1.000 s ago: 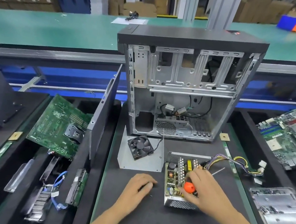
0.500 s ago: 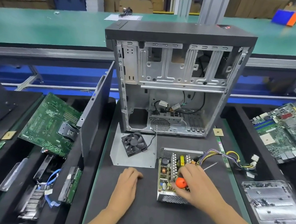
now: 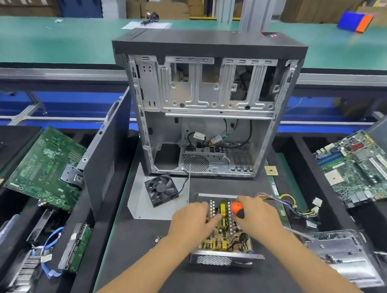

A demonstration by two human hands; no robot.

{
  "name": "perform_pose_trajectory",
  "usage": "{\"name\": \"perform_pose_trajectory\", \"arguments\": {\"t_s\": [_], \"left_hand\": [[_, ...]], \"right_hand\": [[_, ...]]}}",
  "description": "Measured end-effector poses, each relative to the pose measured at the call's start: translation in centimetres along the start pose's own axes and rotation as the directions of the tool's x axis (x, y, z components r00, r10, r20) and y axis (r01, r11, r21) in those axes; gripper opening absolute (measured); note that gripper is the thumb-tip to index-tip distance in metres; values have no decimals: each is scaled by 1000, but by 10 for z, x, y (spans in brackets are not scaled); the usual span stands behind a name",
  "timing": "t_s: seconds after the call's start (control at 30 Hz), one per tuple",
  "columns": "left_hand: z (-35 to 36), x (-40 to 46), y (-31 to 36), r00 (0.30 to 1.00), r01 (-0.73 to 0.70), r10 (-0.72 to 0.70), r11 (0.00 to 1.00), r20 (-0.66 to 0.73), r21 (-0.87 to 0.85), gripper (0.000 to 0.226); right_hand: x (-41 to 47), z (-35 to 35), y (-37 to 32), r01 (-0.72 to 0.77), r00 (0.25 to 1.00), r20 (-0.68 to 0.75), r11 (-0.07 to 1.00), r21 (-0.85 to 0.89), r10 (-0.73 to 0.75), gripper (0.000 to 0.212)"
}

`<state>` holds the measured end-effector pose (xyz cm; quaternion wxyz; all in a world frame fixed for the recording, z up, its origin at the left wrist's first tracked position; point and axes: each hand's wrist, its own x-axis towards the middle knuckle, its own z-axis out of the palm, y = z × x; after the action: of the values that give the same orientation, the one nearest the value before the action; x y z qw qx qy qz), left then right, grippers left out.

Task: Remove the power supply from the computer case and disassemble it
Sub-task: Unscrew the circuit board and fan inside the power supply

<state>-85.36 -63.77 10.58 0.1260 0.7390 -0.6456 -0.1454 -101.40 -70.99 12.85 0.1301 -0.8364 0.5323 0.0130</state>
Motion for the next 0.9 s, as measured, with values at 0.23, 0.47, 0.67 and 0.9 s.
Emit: {"name": "perform_pose_trajectory", "arguments": {"t_s": [0.23,0.47,0.67,0.9], "left_hand": [[16,19,16,994,87,-98,983,57,162,28],[16,19,19,993,96,-102,991,62,96,19],[13,19,17,988,117,-124,990,93,77,32],[1,18,11,977,146,-154,987,148,60,39]], "right_hand": [[-22,18,7,156,987,14,985,70,-158,17],[-45,11,17,448,885,87,887,111,-458,27],[-51,3,32,365,901,227,929,66,-370,41],[-46,-1,28,294,927,264,953,-70,-266,52]]}}
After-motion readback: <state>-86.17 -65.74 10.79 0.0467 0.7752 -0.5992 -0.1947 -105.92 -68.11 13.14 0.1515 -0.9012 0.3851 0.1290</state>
